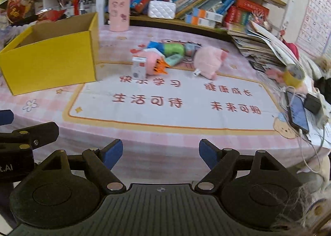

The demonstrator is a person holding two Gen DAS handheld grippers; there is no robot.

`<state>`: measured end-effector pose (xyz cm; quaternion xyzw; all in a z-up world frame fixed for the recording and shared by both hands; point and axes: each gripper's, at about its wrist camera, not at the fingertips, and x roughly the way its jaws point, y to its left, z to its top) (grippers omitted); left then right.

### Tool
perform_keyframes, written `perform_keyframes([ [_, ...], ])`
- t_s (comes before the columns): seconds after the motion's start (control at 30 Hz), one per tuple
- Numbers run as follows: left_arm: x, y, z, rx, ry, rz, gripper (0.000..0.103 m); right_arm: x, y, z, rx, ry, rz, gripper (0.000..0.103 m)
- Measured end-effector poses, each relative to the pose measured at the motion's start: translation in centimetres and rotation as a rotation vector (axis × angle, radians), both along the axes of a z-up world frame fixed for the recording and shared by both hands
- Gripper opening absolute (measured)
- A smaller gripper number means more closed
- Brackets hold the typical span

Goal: Organize objects
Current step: 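Move both grippers back toward the toys on the table, then grasp the white staple box with the left gripper while the right gripper grasps the pink pig plush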

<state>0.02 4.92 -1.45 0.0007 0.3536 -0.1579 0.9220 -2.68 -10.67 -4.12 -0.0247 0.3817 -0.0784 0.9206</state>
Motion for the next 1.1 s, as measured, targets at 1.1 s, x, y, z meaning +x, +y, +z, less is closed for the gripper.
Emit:
perform_keyframes([
  [1.1, 10.0, -14.4, -1.2, 0.118, 0.019, 0.048, 0.073, 9.3, -16.4, -0.9, 0.100, 0.033, -0.071, 0.080],
])
